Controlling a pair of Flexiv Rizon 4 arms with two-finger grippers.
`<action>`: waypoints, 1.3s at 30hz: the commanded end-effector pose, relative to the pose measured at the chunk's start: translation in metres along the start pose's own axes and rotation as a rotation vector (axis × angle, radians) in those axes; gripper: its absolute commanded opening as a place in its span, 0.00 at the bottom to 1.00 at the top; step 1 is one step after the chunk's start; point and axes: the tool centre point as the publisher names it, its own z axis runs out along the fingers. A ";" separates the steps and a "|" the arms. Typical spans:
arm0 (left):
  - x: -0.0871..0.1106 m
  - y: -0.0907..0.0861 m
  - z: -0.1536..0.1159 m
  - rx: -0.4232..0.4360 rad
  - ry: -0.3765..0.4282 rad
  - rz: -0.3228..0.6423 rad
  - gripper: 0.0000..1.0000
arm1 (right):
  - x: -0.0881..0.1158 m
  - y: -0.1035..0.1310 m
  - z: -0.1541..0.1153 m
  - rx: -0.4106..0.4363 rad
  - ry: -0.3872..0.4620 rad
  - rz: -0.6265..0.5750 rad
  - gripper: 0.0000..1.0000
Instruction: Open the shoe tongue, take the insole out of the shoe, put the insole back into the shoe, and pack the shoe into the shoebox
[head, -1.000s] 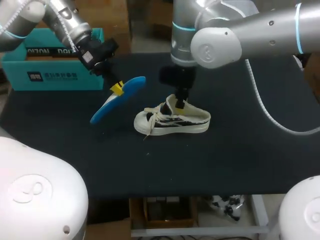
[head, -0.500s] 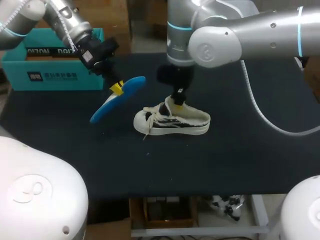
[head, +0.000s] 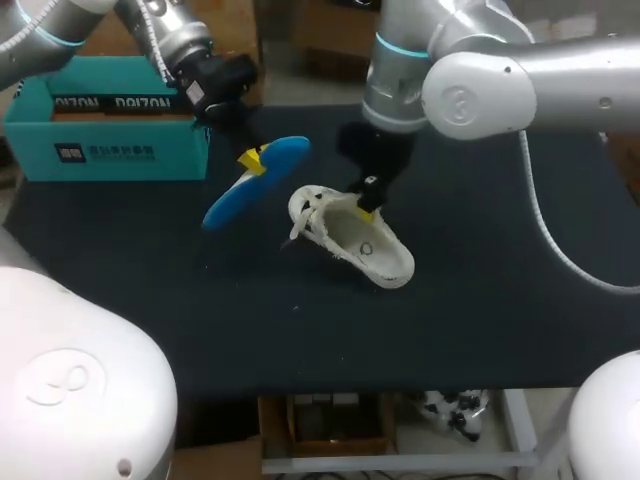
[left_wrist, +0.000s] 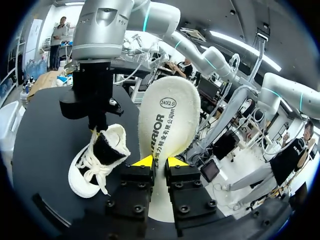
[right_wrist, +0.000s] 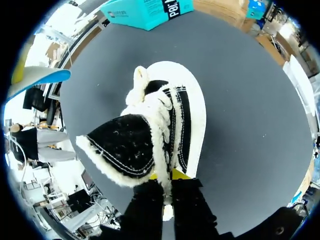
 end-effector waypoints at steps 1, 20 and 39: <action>-0.012 -0.010 -0.004 -0.010 0.118 0.021 0.00 | 0.007 -0.014 -0.006 -0.180 -0.001 0.102 0.00; -0.037 -0.023 -0.017 -0.010 0.246 0.095 0.00 | 0.022 -0.014 0.008 -0.446 -0.006 0.376 0.00; -0.051 -0.024 -0.009 -0.010 0.266 0.079 0.00 | -0.003 -0.023 0.003 -0.439 0.055 0.359 1.00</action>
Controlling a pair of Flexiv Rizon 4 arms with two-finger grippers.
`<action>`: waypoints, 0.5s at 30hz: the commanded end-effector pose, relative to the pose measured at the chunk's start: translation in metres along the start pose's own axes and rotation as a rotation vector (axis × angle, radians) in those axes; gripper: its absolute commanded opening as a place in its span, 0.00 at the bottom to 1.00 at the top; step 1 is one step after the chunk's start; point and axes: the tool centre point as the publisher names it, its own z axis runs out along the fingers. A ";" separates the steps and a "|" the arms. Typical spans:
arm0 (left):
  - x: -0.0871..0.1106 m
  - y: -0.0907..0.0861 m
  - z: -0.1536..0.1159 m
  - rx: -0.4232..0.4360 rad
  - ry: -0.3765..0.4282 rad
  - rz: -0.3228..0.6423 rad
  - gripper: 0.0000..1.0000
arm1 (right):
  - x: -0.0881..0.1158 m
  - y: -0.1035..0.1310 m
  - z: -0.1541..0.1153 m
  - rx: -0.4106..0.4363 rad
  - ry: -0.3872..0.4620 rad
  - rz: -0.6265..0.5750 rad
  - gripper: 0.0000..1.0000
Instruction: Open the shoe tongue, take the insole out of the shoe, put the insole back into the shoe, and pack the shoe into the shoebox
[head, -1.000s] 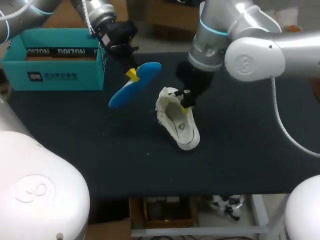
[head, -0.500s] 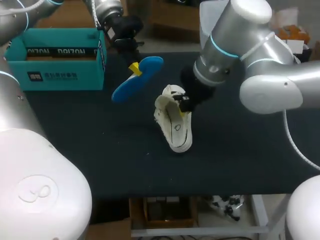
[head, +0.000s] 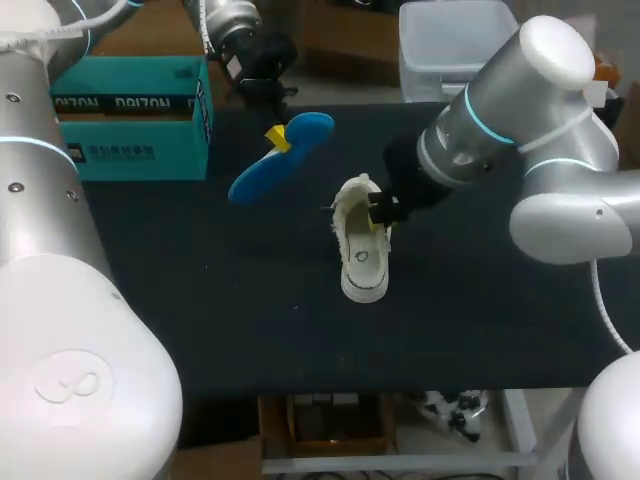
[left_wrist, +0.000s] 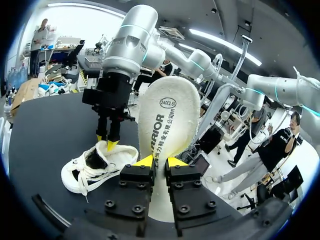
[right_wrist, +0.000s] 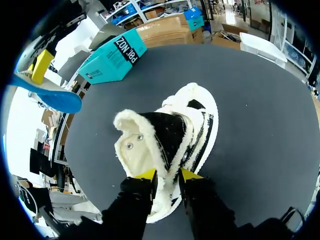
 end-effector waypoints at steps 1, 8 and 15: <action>-0.005 -0.001 0.001 0.003 0.089 0.013 0.00 | -0.002 -0.006 -0.009 -0.020 0.005 0.001 1.00; -0.004 -0.008 0.011 -0.020 0.139 0.118 0.00 | 0.003 -0.013 -0.037 0.041 -0.001 0.021 1.00; 0.009 -0.026 0.025 -0.007 0.187 0.224 0.00 | 0.006 -0.026 -0.074 0.076 -0.030 0.052 1.00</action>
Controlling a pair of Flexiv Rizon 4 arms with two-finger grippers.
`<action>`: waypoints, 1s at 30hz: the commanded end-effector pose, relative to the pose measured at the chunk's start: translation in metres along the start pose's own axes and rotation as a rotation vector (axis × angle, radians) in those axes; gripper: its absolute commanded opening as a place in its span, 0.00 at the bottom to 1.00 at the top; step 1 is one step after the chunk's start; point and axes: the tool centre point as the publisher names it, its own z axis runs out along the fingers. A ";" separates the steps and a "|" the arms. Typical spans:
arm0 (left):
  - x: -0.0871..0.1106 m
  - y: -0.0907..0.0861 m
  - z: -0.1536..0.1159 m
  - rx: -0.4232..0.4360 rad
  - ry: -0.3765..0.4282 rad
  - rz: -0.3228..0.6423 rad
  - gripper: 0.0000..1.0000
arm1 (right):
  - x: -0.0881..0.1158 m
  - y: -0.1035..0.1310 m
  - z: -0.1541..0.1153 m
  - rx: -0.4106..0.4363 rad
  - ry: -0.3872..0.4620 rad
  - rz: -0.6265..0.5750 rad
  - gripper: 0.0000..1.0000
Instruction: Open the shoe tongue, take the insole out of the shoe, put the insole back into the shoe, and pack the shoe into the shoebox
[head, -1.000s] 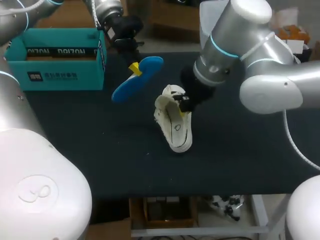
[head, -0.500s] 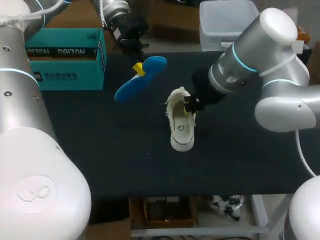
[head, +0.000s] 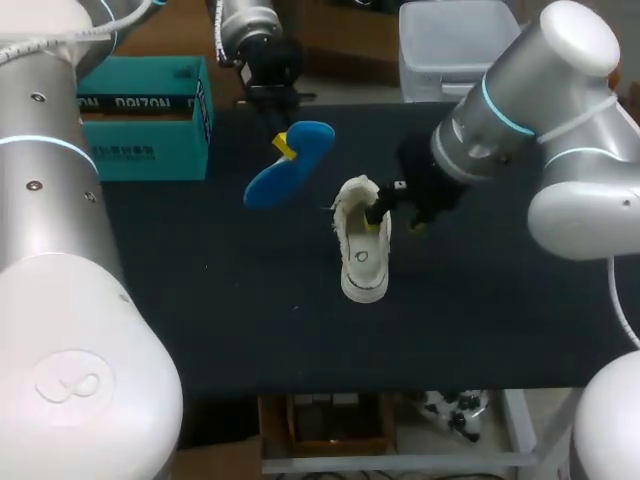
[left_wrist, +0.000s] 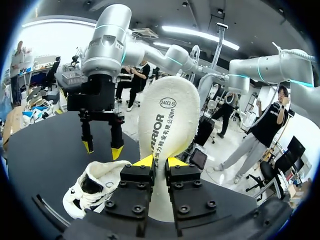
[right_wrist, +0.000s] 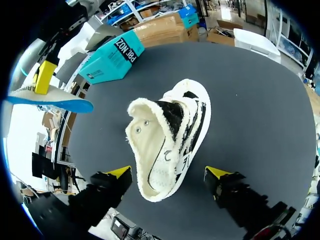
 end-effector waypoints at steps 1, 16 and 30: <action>-0.003 -0.017 0.006 -0.031 0.043 -0.019 0.00 | 0.001 -0.005 -0.037 0.037 -0.022 0.007 1.00; -0.003 -0.017 0.006 -0.031 0.043 -0.019 0.00 | -0.003 0.003 -0.038 0.058 0.003 0.011 1.00; 0.007 -0.025 0.027 0.070 0.078 0.236 0.00 | 0.009 0.001 -0.066 0.220 0.183 0.515 1.00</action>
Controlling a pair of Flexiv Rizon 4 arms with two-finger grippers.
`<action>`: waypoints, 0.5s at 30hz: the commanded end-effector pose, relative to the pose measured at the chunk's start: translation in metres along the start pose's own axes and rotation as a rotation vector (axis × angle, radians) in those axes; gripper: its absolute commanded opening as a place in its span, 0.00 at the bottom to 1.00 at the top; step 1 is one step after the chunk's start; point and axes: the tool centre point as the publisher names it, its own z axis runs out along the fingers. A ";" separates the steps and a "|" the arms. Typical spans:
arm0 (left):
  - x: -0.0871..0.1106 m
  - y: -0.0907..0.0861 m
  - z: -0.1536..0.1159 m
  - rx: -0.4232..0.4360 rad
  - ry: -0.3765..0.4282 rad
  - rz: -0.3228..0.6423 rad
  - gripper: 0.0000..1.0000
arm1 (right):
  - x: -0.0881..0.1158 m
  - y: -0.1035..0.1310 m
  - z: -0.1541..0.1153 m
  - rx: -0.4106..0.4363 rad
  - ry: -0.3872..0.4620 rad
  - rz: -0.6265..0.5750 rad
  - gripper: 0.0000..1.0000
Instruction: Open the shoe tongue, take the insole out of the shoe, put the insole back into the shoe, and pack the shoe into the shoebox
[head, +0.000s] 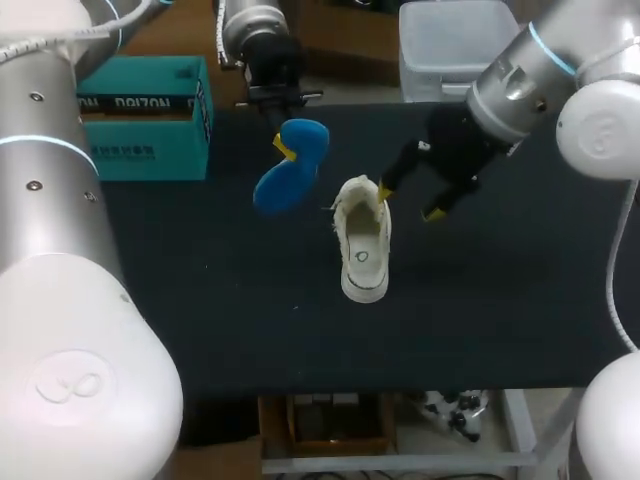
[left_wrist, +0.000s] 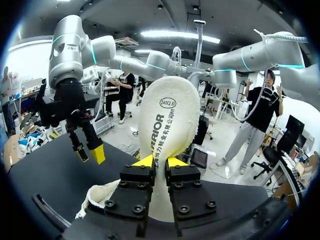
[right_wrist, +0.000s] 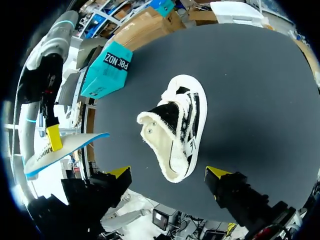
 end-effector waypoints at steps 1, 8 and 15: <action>-0.008 -0.001 0.016 0.021 0.030 0.071 0.00 | 0.001 -0.005 -0.012 0.057 0.016 0.208 1.00; -0.021 -0.020 0.027 0.071 0.097 0.247 0.00 | 0.001 -0.005 -0.012 0.057 0.016 0.208 1.00; -0.028 -0.033 0.036 0.073 0.101 0.344 0.00 | 0.005 -0.005 -0.015 0.067 0.067 0.327 1.00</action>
